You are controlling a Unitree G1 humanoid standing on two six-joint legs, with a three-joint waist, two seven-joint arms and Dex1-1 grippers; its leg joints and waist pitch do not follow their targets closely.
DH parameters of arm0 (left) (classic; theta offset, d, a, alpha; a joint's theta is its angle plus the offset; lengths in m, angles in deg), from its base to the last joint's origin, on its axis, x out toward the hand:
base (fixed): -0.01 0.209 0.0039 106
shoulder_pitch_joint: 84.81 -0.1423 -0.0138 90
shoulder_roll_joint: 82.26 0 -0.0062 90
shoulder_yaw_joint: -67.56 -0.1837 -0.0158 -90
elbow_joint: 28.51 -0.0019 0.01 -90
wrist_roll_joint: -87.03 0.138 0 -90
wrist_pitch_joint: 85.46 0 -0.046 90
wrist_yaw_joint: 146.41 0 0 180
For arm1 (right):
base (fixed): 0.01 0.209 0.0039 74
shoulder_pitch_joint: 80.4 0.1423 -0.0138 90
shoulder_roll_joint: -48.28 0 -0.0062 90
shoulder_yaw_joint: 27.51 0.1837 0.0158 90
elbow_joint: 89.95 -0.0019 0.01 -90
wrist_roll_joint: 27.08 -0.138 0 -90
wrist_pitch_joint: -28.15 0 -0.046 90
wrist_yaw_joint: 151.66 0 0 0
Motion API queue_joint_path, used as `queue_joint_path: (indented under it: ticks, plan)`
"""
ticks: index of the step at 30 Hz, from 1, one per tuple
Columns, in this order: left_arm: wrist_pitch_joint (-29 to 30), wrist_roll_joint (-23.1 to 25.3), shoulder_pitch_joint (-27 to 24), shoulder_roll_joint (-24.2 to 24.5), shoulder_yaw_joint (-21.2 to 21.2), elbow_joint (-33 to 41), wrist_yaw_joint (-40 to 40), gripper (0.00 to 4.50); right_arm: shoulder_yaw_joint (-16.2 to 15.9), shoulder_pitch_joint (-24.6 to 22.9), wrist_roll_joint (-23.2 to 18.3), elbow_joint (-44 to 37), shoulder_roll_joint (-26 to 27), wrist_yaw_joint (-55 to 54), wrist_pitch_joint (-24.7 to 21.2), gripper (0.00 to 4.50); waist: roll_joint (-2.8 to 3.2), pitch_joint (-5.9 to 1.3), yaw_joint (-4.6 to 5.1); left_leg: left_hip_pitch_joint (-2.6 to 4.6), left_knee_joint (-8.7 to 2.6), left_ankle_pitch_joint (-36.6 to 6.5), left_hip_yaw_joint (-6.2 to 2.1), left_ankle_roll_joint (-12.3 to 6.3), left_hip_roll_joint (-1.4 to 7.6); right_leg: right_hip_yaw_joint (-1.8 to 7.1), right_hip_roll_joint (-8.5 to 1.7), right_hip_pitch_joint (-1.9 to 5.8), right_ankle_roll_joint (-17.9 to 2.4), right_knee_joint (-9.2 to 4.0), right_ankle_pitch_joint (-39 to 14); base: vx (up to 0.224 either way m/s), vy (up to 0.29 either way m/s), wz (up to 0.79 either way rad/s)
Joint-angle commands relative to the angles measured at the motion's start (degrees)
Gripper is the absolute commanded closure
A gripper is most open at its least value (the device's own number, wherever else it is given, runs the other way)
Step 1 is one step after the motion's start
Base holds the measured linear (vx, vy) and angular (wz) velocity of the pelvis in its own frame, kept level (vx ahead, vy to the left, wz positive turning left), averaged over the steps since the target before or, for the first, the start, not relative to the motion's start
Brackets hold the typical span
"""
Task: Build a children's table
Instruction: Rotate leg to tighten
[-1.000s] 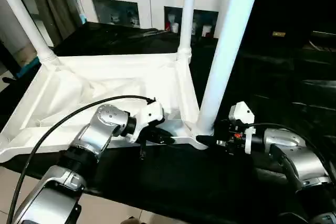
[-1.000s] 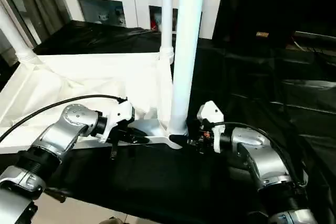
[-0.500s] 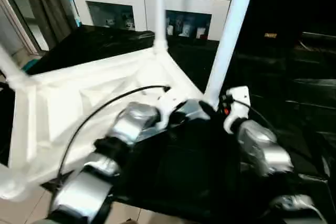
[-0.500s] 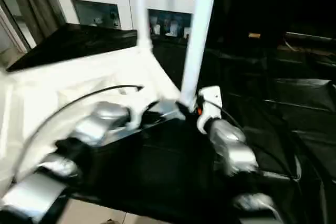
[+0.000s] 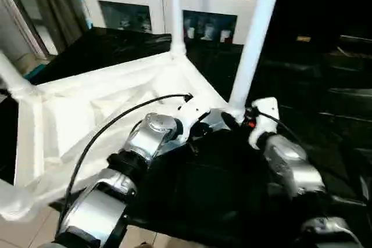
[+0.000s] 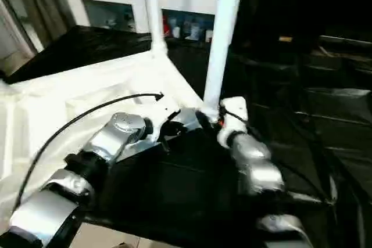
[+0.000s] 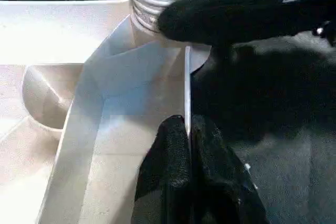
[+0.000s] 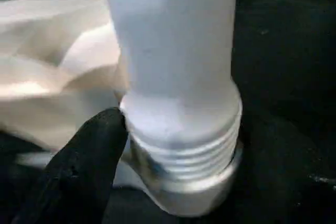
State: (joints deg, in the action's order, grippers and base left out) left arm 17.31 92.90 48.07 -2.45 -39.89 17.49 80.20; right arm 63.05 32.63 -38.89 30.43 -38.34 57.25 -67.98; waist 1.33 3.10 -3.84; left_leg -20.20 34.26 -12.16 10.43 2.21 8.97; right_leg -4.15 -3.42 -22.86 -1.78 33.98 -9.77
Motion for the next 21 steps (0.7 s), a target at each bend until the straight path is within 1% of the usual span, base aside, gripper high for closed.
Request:
queue_joint_path:
  ticks: [1, 2, 3, 4, 5, 6, 7, 8, 9, 10, 11, 12, 13, 14, 15, 16, 17, 19, 20, 21]
  plan:
    - [-2.08, -1.13, -2.41, 1.31, -1.85, 1.13, 5.43, 4.50, -1.57, -1.30, -1.70, -4.09, -3.01, 7.53, -1.02, 0.83, -0.44, -3.61, -0.41, -0.25, -3.83, -6.91, -1.74, -6.40, 4.17, 3.29, -6.02, 3.36, -12.14, -4.53, -14.02, 0.000, 0.000, 0.00]
    - [-2.28, -1.17, -2.53, 1.52, -1.92, 1.31, 5.91, 4.50, -1.69, -1.45, -1.80, -4.41, -3.40, 8.26, -1.05, 0.83, -0.59, -3.61, -0.41, -0.32, -3.83, -7.24, -1.69, -6.62, 4.04, 3.15, -5.85, 3.50, -12.08, -4.66, -14.27, 0.000, 0.000, 0.00]
    - [-4.06, -2.17, -4.08, 3.83, -2.85, 3.85, 11.53, 4.50, -2.72, -2.91, -2.63, -7.26, -6.93, 14.07, -1.44, 0.83, -0.62, -3.55, -0.44, -0.28, -3.85, -7.58, -1.68, -6.86, 4.21, 3.28, -5.91, 3.41, -12.13, -4.63, -14.18, 0.000, 0.000, 0.00]
    - [-4.06, -2.17, -4.08, 3.83, -2.85, 3.85, 11.53, 4.50, -2.72, -2.91, -2.63, -7.26, -6.93, 14.07, -1.44, 0.83, -0.34, -3.53, -0.58, -0.32, -3.90, -7.89, -1.85, -6.78, 4.21, 3.23, -6.00, 3.43, -12.03, -4.58, -14.57, 0.000, 0.000, 0.00]
    - [-4.97, -2.78, -4.91, 4.99, -3.31, 5.25, 14.49, 4.50, -3.15, -3.57, -2.91, -8.45, -8.46, 16.53, -1.56, 0.83, -0.57, -3.41, -0.52, -0.22, -3.96, -8.49, -1.71, -6.78, 4.31, 3.28, -5.95, 3.30, -11.76, -4.83, -15.81, 0.000, 0.000, 0.00]
    - [-5.17, -3.78, -5.95, 6.54, -3.91, 7.39, 18.21, 4.50, -3.94, -4.45, -3.06, -9.95, -10.32, 19.47, -1.58, 0.83, -0.38, -3.37, -0.66, -0.17, -4.04, -9.35, -1.78, -6.54, 4.27, 3.27, -6.01, 3.31, -11.37, -4.93, -17.71, 0.000, 0.000, 0.00]
    - [-5.26, -4.04, -6.34, 7.23, -4.16, 8.17, 19.59, 4.50, -4.24, -4.83, -3.25, -10.62, -11.00, 20.71, -1.78, 0.83, -0.48, -3.27, -0.66, -0.19, -4.07, -9.64, -1.73, -6.42, 4.38, 3.34, -6.05, 3.26, -11.10, -5.03, -18.65, 0.000, 0.000, 0.00]
    - [-5.40, -4.45, -6.92, 8.27, -4.54, 9.34, 21.67, 4.50, -4.70, -5.42, -3.54, -11.63, -12.04, 22.58, -2.07, 0.83, -0.36, -3.22, -0.86, -0.19, -4.06, -10.05, -1.72, -6.18, 4.28, 3.33, -6.01, 3.19, -10.53, -5.14, -20.18, 0.000, 0.000, 0.00]
    - [-5.46, -4.72, -7.47, 9.51, -4.94, 10.53, 23.83, 4.50, -5.28, -6.03, -3.76, -12.75, -13.11, 24.57, -2.46, 0.83, -0.33, -3.26, -0.91, -0.10, -4.15, -9.95, -1.75, -6.09, 4.43, 3.37, -6.00, 3.13, -10.47, -5.09, -20.49, 0.000, 0.000, 0.00]
    - [-5.46, -4.72, -7.47, 9.51, -4.94, 10.53, 23.83, 4.50, -5.28, -6.03, -3.76, -12.75, -13.11, 24.57, -2.46, 0.83, -0.17, -3.24, -0.96, -0.09, -4.23, -9.79, -1.72, -5.94, 4.57, 3.37, -5.85, 3.00, -10.58, -5.03, -20.03, 0.000, 0.000, 0.00]
    - [-5.26, -5.12, -8.29, 11.44, -5.43, 12.28, 26.86, 4.50, -6.30, -7.05, -4.38, -14.65, -14.72, 28.04, -3.61, 0.83, -0.24, -3.25, -1.13, 0.04, -4.22, -9.88, -1.72, -5.74, 4.60, 3.34, -5.77, 2.86, -10.80, -4.90, -19.44, 0.000, 0.000, 0.00]
    - [-5.26, -5.12, -8.29, 11.44, -5.43, 12.28, 26.86, 4.50, -6.30, -7.05, -4.38, -14.65, -14.72, 28.04, -3.61, 0.83, -0.13, -3.28, -1.33, -0.01, -4.28, -9.47, -1.76, -5.67, 4.73, 3.40, -5.86, 2.93, -11.06, -4.73, -18.61, 0.000, 0.000, 0.00]
    - [-5.20, -5.26, -8.54, 11.97, -5.42, 12.74, 27.53, 4.50, -6.78, -7.37, -4.42, -15.21, -15.21, 29.16, -3.91, 0.83, -0.09, -3.30, -1.24, 0.01, -4.23, -9.43, -1.68, -5.59, 4.72, 3.40, -5.84, 2.81, -11.26, -4.71, -18.19, 0.000, 0.000, 0.00]
    - [-5.10, -5.41, -8.88, 12.56, -5.37, 13.32, 28.21, 4.50, -7.44, -7.65, -4.32, -15.66, -15.66, 30.33, -4.26, 0.83, -0.06, -3.33, -1.25, 0.03, -4.22, -9.49, -1.72, -5.47, 4.69, 3.35, -5.83, 2.84, -11.50, -4.65, -17.83, 0.000, 0.000, 0.00]
    - [-5.07, -5.49, -9.11, 12.92, -5.31, 13.66, 28.59, 4.50, -7.88, -7.81, -4.20, -15.90, -15.91, 31.00, -4.44, 0.83, -0.22, -3.32, -1.36, 0.09, -4.16, -9.21, -1.61, -5.42, 4.64, 3.43, -5.92, 2.80, -11.73, -4.65, -17.47, 0.000, 0.000, 0.00]
    - [-5.07, -5.49, -9.11, 12.92, -5.31, 13.66, 28.59, 4.50, -7.88, -7.81, -4.20, -15.90, -15.91, 31.00, -4.44, 0.83, -0.17, -3.35, -1.41, 0.08, -4.13, -9.06, -1.63, -5.36, 4.64, 3.42, -5.96, 2.81, -11.75, -4.62, -17.45, 0.000, 0.000, 0.00]
    - [-5.04, -5.53, -9.35, 13.23, -5.27, 14.02, 28.88, 4.50, -8.00, -7.66, -4.17, -15.68, -15.67, 31.04, -4.50, 0.98, -0.24, -3.40, -1.39, -0.04, -4.07, -8.63, -1.62, -5.37, 4.55, 3.40, -5.91, 2.87, -11.64, -4.57, -17.22, 0.000, 0.000, 0.00]
    - [-5.02, -5.55, -9.61, 13.49, -5.25, 14.42, 29.09, 4.50, -8.08, -7.42, -4.16, -15.47, -15.37, 30.97, -4.55, 0.98, -0.42, -3.41, -1.39, -0.17, -4.07, -8.13, -1.65, -5.42, 4.47, 3.37, -5.93, 2.96, -11.53, -4.51, -16.99, 0.000, 0.000, 0.00]
    - [-4.91, -5.62, -9.82, 13.71, -5.26, 14.85, 29.26, 4.50, -8.17, -7.25, -4.25, -15.42, -15.24, 31.03, -4.69, 1.09, -0.36, -3.39, -1.39, -0.22, -4.04, -8.06, -1.66, -5.43, 4.44, 3.35, -5.97, 2.95, -11.41, -4.56, -17.34, 0.000, 0.000, 0.00]
    - [-4.81, -5.66, -9.98, 13.85, -5.28, 15.19, 29.34, 4.50, -8.37, -7.16, -4.34, -15.41, -15.17, 31.30, -4.84, 1.24, -0.64, -3.42, -1.35, -0.24, -4.01, -8.01, -1.62, -5.45, 4.38, 3.32, -5.94, 2.98, -11.12, -4.64, -17.85, 0.000, 0.000, 0.00]
